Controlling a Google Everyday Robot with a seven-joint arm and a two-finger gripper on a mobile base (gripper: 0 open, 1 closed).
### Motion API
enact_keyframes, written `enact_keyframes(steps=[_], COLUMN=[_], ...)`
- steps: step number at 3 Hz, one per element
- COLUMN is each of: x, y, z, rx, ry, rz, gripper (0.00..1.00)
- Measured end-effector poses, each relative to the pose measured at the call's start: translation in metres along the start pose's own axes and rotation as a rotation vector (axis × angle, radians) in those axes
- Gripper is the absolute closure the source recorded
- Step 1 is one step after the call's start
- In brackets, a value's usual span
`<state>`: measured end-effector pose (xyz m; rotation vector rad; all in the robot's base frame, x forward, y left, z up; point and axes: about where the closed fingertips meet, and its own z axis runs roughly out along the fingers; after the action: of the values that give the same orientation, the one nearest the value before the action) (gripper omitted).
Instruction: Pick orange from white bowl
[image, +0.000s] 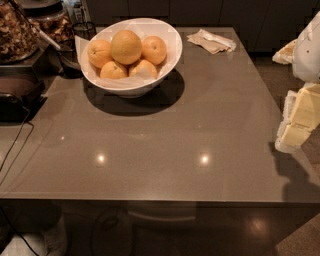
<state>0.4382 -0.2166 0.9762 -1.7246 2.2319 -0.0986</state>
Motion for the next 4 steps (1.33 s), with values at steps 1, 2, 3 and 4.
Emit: enact_keyframes(steps=[1,2,3,4], x=[-0.006,-0.023,-0.041,-0.068], y=[-0.003,-0.016,-0.032,-0.050], z=[-0.002,-0.004,-0.006,0.002], rx=[0.012,0.002,-0.002,-0.007], ry=[0.003,0.032,0.066,0.076], rz=[0.004,0.003,-0.014,-0.055], gripper=[0.00,0.00,0.00,0.00])
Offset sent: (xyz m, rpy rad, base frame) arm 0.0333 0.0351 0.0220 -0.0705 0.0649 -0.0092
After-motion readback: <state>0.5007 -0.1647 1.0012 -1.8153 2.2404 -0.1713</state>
